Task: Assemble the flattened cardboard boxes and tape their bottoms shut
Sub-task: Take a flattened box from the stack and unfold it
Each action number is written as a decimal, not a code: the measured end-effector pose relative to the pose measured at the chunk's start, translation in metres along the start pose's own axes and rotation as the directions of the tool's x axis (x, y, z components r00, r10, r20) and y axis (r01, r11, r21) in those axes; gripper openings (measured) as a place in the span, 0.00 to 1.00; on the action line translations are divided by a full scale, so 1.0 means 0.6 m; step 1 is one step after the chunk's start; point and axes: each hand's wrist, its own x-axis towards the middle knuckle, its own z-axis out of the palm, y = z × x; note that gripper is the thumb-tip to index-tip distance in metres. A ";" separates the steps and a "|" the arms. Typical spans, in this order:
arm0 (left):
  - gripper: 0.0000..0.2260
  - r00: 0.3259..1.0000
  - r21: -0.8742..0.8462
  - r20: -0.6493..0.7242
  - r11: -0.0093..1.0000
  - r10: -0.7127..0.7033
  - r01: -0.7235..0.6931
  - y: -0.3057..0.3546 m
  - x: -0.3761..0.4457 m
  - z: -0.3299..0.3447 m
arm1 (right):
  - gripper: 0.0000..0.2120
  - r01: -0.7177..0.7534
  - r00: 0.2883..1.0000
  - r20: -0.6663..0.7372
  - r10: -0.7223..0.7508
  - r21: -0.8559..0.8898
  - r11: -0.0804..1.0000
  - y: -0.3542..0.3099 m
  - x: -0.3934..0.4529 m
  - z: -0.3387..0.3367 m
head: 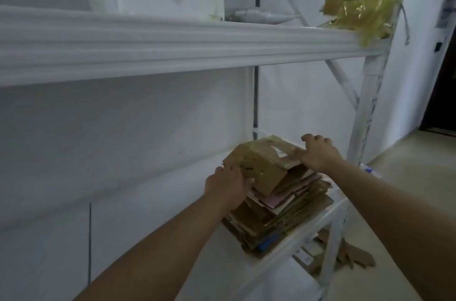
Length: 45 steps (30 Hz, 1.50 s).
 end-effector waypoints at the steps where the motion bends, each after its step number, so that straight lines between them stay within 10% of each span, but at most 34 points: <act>1: 0.26 1.000 0.006 0.022 1.000 -0.013 0.013 0.003 0.003 0.001 | 0.30 -0.013 1.000 0.014 0.013 -0.016 1.000 0.000 0.005 0.003; 13: 0.35 0.998 -0.132 0.025 0.990 -0.051 0.054 0.015 0.029 0.050 | 0.29 -0.058 0.998 0.000 0.058 0.004 0.998 0.003 0.008 0.030; 18: 0.40 0.981 -0.304 -0.192 0.952 -0.029 -0.031 0.012 0.005 -0.002 | 0.32 0.012 0.987 -0.158 0.008 0.126 0.992 -0.033 -0.025 -0.014; 27: 0.31 0.934 -0.863 -0.273 0.488 -0.229 -0.133 -0.065 -0.052 -0.130 | 0.36 0.111 0.960 -0.280 -0.019 0.318 0.941 -0.139 -0.146 -0.063; 35: 0.22 0.966 -0.811 -0.237 0.568 -0.102 -0.138 -0.190 -0.198 -0.167 | 0.36 -0.021 0.990 -0.075 0.118 0.751 0.660 -0.226 -0.299 0.013; 45: 0.29 0.973 -0.775 -0.232 0.603 0.008 -0.189 -0.302 -0.370 -0.178 | 0.32 -0.057 0.996 0.019 0.090 0.891 0.450 -0.342 -0.413 0.063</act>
